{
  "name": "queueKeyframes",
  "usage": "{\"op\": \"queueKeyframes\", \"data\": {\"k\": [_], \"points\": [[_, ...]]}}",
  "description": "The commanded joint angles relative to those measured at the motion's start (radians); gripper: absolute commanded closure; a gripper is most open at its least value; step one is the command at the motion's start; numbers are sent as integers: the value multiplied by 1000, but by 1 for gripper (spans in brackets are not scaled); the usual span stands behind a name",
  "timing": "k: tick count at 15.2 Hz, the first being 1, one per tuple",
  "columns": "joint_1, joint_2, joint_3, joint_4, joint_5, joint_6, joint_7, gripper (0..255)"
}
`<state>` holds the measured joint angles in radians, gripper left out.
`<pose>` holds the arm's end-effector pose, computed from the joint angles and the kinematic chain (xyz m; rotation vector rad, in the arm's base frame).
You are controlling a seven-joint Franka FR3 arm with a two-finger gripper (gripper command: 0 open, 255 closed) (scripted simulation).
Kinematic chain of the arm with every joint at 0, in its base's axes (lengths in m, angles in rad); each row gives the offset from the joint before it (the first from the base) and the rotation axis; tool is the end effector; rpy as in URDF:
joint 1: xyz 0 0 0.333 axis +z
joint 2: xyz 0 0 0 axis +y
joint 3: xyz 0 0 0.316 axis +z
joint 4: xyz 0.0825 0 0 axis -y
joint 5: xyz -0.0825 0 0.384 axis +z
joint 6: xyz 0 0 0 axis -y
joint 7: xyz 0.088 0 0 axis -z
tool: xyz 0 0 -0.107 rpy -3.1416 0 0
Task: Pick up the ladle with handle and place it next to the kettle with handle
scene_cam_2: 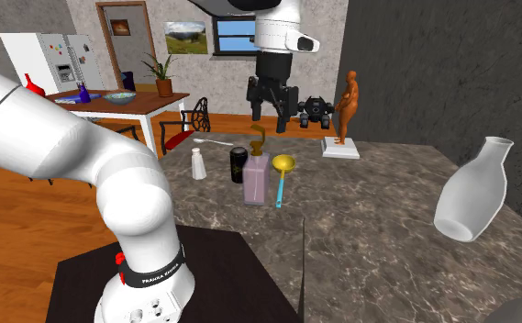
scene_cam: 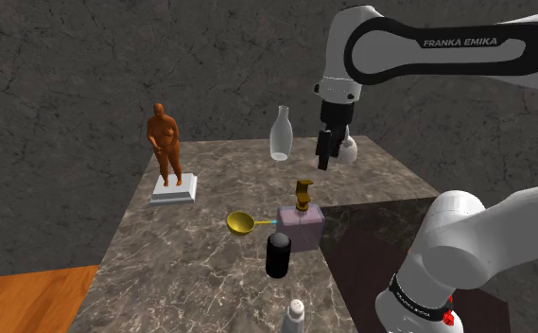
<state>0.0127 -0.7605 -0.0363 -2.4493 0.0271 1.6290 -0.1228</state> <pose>0.3145 -0.0068 0.5434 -3.0799 -0.1658 0.0871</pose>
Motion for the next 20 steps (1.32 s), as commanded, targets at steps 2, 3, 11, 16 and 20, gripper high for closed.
{"op": "queueKeyframes", "data": {"k": [2,3,11,16,20], "points": [[12,12,5,-21,-5,44,-22,0],[24,25,9,-42,-10,88,-43,0],[115,185,49,-163,-52,455,-198,0],[159,332,79,-199,-93,692,-275,0],[180,471,110,-205,-148,878,-317,0]]}}
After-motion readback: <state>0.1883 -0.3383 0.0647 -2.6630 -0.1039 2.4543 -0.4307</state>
